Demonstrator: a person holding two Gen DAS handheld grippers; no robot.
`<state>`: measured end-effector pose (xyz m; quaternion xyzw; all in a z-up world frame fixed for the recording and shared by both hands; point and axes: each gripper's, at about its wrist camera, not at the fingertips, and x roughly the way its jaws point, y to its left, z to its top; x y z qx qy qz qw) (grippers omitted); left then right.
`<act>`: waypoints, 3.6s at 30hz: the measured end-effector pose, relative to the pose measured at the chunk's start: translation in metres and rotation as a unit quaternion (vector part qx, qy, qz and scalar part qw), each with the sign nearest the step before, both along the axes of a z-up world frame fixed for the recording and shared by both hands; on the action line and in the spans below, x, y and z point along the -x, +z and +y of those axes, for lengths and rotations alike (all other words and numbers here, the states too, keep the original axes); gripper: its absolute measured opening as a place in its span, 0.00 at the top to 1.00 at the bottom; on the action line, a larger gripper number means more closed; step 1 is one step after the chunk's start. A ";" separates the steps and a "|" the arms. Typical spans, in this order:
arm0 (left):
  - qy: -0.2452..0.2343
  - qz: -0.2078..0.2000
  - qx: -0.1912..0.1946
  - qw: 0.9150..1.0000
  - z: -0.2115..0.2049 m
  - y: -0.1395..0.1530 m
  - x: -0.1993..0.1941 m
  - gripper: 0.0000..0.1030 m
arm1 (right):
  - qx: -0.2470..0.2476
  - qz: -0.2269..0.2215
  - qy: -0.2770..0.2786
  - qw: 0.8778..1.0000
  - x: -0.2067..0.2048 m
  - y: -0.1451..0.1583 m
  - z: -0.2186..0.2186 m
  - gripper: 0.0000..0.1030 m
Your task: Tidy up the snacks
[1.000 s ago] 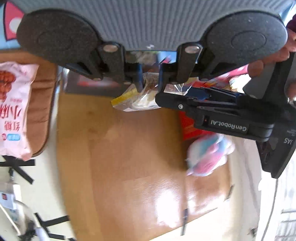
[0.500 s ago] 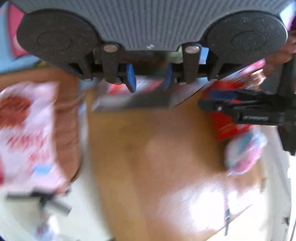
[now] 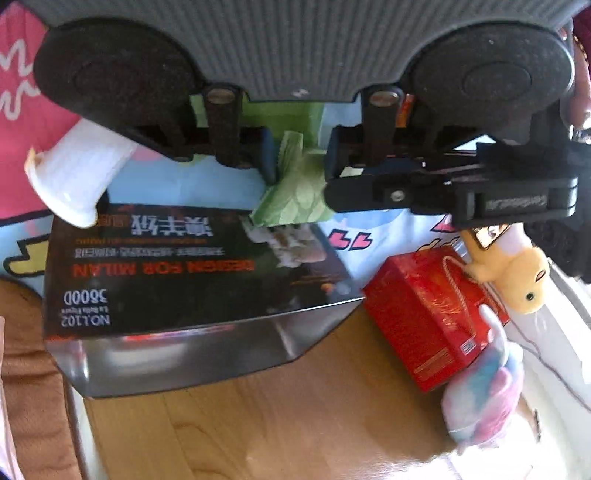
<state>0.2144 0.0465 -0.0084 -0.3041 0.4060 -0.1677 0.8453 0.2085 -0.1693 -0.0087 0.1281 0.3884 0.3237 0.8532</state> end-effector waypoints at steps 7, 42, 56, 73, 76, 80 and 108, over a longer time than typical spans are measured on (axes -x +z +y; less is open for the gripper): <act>-0.036 -0.037 0.014 0.999 -0.019 0.021 0.040 0.43 | -0.033 -0.049 -0.013 0.998 0.050 0.021 -0.024 0.79; -0.102 -0.013 -0.008 0.995 -0.021 0.007 0.166 0.23 | 0.067 -0.121 0.012 0.990 0.191 0.026 -0.072 0.47; -0.162 -0.016 -0.052 0.985 -0.072 0.015 0.141 0.63 | 0.168 -0.166 0.068 0.969 0.196 0.014 -0.053 0.76; -0.087 -0.106 -0.104 0.985 -0.075 0.097 -0.023 0.63 | 0.101 -0.213 -0.019 0.972 0.042 0.074 -0.037 0.76; -0.070 -0.099 -0.113 0.986 -0.070 0.090 -0.049 0.61 | 0.111 -0.206 -0.022 0.972 0.013 0.070 -0.025 0.76; -0.051 -0.087 -0.135 0.986 -0.068 0.080 -0.062 0.47 | 0.121 -0.198 -0.020 0.973 -0.010 0.060 -0.011 0.65; -0.031 -0.006 -0.012 0.999 -0.037 0.029 0.039 0.35 | 0.142 -0.159 0.032 0.976 0.081 0.012 -0.018 0.59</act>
